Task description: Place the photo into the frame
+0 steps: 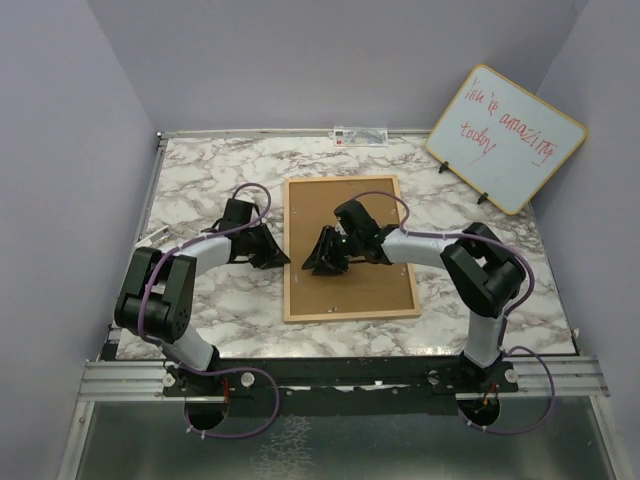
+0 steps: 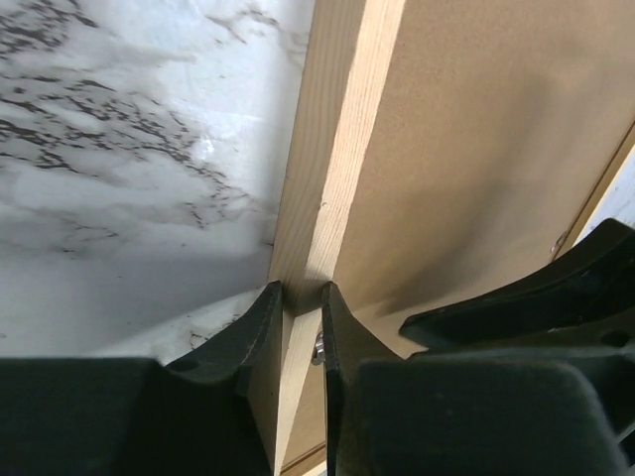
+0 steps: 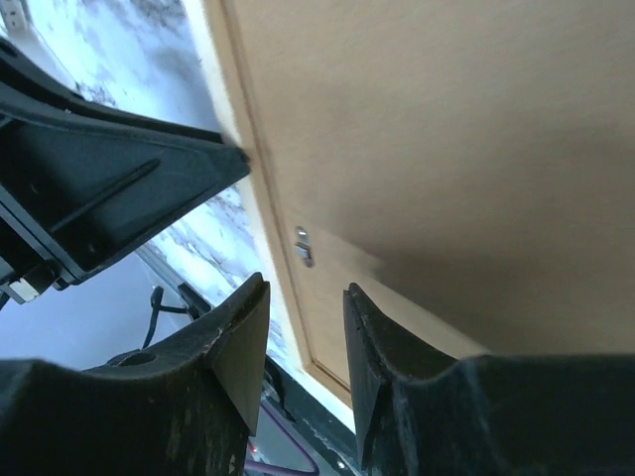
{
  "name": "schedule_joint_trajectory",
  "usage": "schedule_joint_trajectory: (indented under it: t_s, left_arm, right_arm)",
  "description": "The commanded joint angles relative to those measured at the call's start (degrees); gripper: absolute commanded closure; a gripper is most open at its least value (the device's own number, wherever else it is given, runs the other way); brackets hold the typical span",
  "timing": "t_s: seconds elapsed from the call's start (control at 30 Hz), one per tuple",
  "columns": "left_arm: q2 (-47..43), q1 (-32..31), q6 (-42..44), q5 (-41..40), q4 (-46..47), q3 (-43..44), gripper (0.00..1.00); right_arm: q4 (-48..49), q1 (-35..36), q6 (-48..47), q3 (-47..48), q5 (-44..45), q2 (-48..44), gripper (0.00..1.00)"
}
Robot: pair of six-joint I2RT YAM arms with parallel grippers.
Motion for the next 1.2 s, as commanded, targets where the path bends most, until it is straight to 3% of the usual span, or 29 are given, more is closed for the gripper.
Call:
schedule_joint_trajectory:
  t_s: [0.0,0.2,0.43,0.8,1.17]
  left_arm:
    - [0.0,-1.7,1.6,-1.7,-3.6,-2.9,0.86]
    - [-0.3,-1.8,0.9,-2.3,-3.6,-3.1,0.94]
    - [-0.3,-1.8,1.0,-2.2,-3.7,-3.1,0.97]
    - [2.2,-1.8,-1.3,2.3,-3.2,-3.0,1.00]
    - [3.6,-1.8,-2.1,2.9,-3.2,-2.0,1.00]
  right_arm:
    - [3.6,2.9,3.4,-0.2,5.5,1.3,0.61]
    - [4.1,5.3,4.5,0.7,6.6,4.1,0.65]
    - [5.2,6.0,5.1,-1.8,9.3,4.0,0.64]
    - [20.3,7.8,6.5,-4.9,5.3,7.0,0.67]
    - [28.0,7.8,5.6,-8.2,7.2,6.1,0.64]
